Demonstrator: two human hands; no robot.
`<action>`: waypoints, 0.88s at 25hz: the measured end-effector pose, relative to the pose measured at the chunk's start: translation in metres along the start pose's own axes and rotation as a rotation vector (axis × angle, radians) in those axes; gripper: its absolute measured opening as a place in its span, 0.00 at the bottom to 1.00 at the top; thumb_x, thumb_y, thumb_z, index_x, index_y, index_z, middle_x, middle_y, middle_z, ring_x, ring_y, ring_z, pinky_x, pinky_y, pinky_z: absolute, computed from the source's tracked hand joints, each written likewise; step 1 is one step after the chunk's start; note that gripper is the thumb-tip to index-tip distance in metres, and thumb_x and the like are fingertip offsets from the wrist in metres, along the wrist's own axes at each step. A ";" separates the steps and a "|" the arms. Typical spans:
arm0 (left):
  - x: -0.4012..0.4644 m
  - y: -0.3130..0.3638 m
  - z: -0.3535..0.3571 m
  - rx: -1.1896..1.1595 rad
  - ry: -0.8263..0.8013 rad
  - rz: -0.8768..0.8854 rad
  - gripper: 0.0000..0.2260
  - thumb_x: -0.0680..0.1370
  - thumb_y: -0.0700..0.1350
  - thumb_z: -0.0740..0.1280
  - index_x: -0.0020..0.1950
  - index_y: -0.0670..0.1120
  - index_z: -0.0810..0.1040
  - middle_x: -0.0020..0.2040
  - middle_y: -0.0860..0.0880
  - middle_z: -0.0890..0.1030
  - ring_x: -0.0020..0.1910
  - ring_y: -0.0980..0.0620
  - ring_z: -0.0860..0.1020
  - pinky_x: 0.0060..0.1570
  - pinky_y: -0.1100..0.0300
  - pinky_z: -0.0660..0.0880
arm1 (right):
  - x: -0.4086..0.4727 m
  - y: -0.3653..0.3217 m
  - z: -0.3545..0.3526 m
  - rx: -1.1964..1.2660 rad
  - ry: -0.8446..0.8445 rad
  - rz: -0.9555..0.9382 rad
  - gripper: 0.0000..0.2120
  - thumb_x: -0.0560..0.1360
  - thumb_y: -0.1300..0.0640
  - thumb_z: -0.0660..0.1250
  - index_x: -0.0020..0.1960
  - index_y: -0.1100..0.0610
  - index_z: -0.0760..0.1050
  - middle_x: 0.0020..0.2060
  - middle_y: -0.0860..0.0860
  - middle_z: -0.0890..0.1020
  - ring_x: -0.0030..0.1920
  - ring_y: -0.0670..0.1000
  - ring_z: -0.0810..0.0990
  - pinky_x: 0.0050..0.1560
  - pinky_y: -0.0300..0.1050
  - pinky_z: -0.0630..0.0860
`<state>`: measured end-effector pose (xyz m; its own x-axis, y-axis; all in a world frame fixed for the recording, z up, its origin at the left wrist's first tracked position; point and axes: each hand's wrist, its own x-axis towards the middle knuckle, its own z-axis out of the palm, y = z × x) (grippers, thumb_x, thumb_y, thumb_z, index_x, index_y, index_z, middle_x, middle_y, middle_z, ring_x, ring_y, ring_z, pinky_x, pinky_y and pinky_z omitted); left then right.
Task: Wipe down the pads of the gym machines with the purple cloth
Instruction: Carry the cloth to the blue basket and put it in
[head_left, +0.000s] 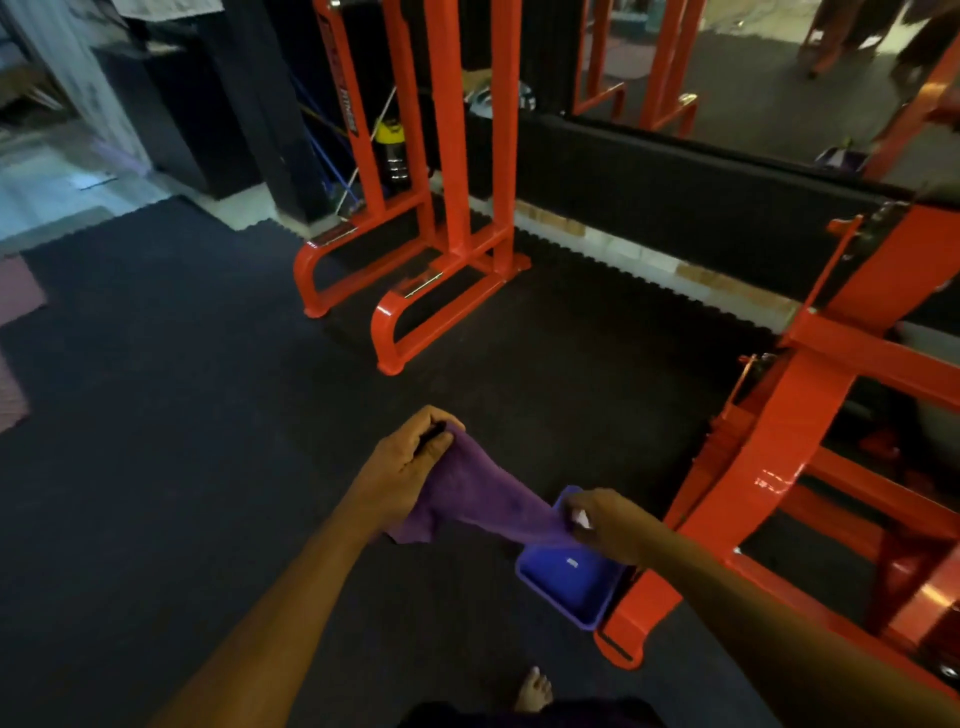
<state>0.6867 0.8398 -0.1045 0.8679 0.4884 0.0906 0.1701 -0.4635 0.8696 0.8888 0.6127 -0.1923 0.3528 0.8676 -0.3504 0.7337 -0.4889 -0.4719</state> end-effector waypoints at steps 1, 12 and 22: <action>0.020 -0.006 -0.008 -0.020 -0.023 0.008 0.09 0.85 0.41 0.63 0.56 0.54 0.79 0.53 0.58 0.83 0.56 0.57 0.80 0.57 0.66 0.73 | 0.014 -0.002 -0.015 0.054 0.094 0.048 0.04 0.74 0.54 0.64 0.42 0.45 0.75 0.42 0.46 0.80 0.45 0.52 0.81 0.47 0.45 0.73; 0.193 -0.027 -0.083 -0.157 -0.487 0.071 0.08 0.86 0.47 0.61 0.57 0.53 0.80 0.55 0.54 0.82 0.57 0.53 0.80 0.61 0.52 0.78 | 0.087 -0.088 -0.178 -0.157 0.389 -0.147 0.13 0.73 0.67 0.64 0.50 0.50 0.76 0.54 0.46 0.80 0.62 0.41 0.74 0.63 0.37 0.69; 0.261 0.007 -0.082 0.046 -0.583 0.517 0.07 0.83 0.49 0.68 0.60 0.52 0.74 0.53 0.56 0.83 0.55 0.61 0.82 0.56 0.62 0.77 | 0.106 -0.118 -0.162 0.468 0.545 0.102 0.28 0.75 0.52 0.75 0.71 0.41 0.67 0.64 0.44 0.78 0.65 0.44 0.77 0.61 0.44 0.77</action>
<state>0.8758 1.0250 -0.0348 0.9451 -0.2597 0.1986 -0.3152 -0.5624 0.7644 0.9335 0.7772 -0.0428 0.7350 0.6779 -0.0153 0.3995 -0.4511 -0.7981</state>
